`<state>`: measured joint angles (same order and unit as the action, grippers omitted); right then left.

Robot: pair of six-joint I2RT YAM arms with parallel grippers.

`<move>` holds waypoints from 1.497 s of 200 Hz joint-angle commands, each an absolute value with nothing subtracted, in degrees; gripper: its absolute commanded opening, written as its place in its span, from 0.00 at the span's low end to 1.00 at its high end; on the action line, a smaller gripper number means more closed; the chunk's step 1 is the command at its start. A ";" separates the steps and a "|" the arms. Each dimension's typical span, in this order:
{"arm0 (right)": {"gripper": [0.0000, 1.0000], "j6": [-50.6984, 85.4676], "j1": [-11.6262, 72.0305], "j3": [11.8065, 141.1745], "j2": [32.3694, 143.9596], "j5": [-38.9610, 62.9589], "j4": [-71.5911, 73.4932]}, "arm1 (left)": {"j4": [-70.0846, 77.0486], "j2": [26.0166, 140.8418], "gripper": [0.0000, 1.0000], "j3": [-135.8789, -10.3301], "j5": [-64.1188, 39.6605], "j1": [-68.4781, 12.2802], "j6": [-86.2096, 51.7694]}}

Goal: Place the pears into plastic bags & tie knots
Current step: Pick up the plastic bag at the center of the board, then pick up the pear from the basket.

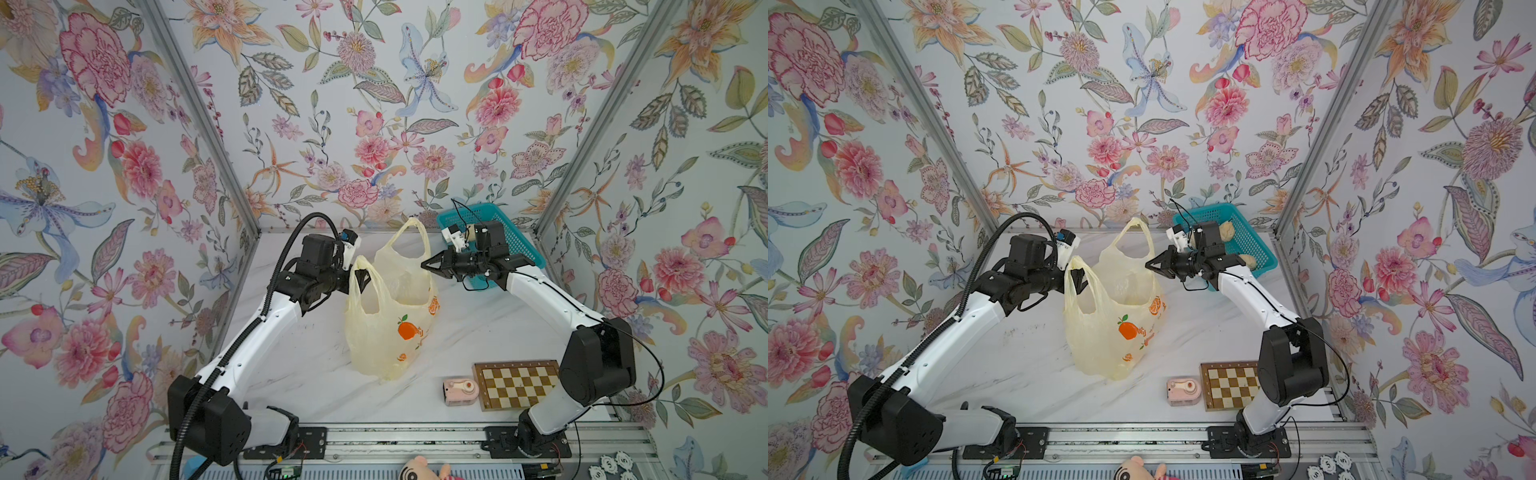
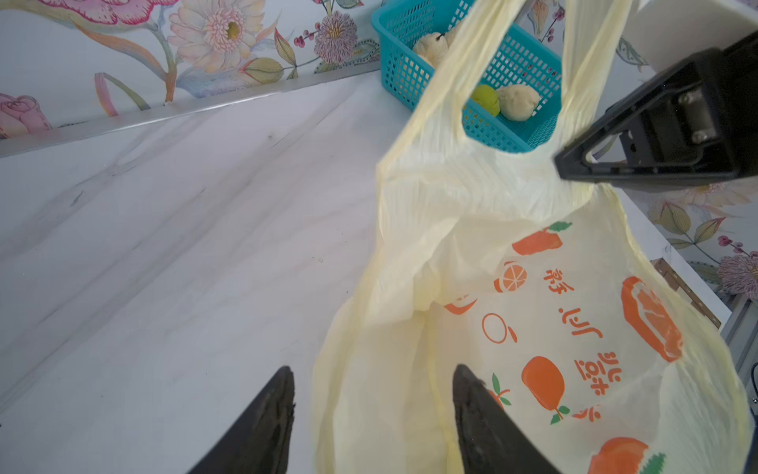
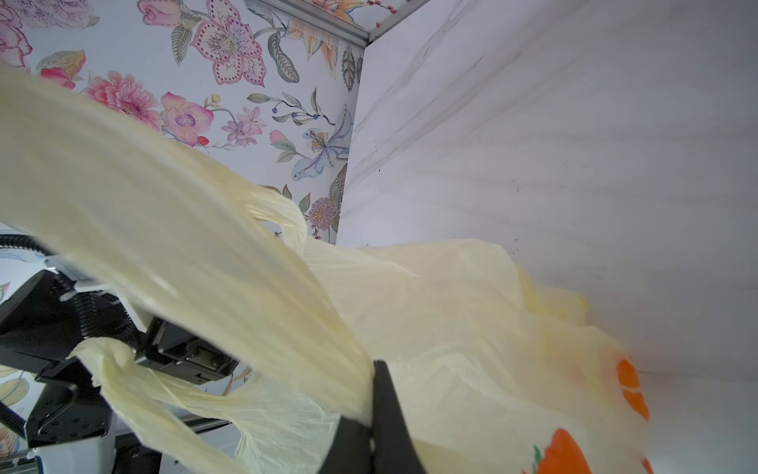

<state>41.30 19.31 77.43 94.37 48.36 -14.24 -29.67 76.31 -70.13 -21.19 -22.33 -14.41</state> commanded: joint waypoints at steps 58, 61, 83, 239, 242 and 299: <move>0.00 40.13 19.81 79.71 93.58 47.09 -13.43 | -33.06 75.50 0.12 -67.64 -13.98 -23.37 -11.34; 0.00 40.06 19.78 79.84 93.46 46.95 -13.51 | -32.78 75.56 0.08 -67.79 -14.32 -23.38 -11.34; 0.39 37.17 19.24 81.83 91.75 42.57 -17.91 | -30.85 74.71 0.00 -68.14 -15.61 -23.54 -13.03; 0.83 15.40 -1.23 101.13 113.33 12.94 -33.94 | -19.52 69.52 0.00 -61.55 -17.48 -26.69 -26.41; 0.83 15.48 -1.23 102.02 114.77 12.77 -34.10 | -19.37 69.52 0.00 -61.46 -17.49 -26.71 -26.57; 0.85 15.46 -0.79 120.67 135.49 11.05 -41.17 | -18.72 69.17 0.00 -60.74 -15.78 -27.51 -28.32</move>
<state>16.34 -1.21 114.76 130.76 12.38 -36.29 -20.16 70.63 -61.67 -16.25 -26.83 -26.65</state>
